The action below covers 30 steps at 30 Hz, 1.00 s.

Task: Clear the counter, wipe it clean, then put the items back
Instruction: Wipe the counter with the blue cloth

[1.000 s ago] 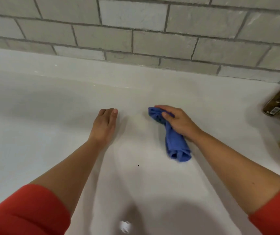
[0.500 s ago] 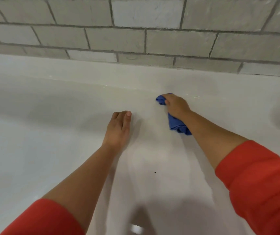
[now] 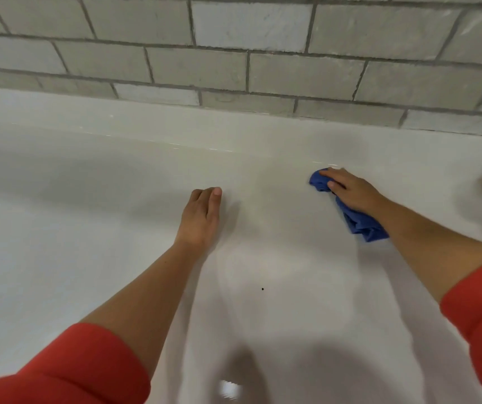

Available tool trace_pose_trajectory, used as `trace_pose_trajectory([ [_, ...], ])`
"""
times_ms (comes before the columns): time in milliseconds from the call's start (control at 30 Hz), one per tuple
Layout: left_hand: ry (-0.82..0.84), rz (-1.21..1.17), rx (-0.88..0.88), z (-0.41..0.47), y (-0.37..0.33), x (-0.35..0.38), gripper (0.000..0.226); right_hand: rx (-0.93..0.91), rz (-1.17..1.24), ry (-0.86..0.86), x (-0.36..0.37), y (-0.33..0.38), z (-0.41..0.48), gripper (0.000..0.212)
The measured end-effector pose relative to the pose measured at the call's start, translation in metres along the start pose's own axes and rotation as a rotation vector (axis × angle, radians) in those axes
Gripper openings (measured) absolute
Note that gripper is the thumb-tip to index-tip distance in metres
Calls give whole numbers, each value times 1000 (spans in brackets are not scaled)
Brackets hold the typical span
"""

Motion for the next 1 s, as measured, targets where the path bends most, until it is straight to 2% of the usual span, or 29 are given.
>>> trace_pose_trajectory([
  [133, 23, -24, -26, 0, 2, 2, 40, -13, -227, 1, 22, 21, 5, 45],
  [233, 35, -54, -45, 1, 5, 2, 41, -81, -278, 37, 41, 53, 1, 47],
  [400, 49, -127, -67, 1, 8, 0, 42, -206, -278, 90, 76, 115, -23, 47],
  [567, 71, -298, -89, -6, 9, -10, 43, -280, -267, 135, 105, 169, -52, 48],
  [667, 124, -231, -16, -16, 3, -14, 42, -352, -200, 106, 114, 198, -75, 45],
  [800, 175, -217, 70, -37, -4, -27, 40, -345, -98, 94, 123, 216, -101, 44],
  [1000, 185, -211, 117, -63, 6, -67, 41, -346, -90, 127, 149, 255, -144, 44],
])
Point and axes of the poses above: each hand's wrist, its own z-axis towards the middle knuckle, its own x-axis out of the palm, y = z × x, the point moved 9 cm from there along z, towards the middle knuckle, and after that the axes turned 13 degrees about -x, right-handed, at the moved point
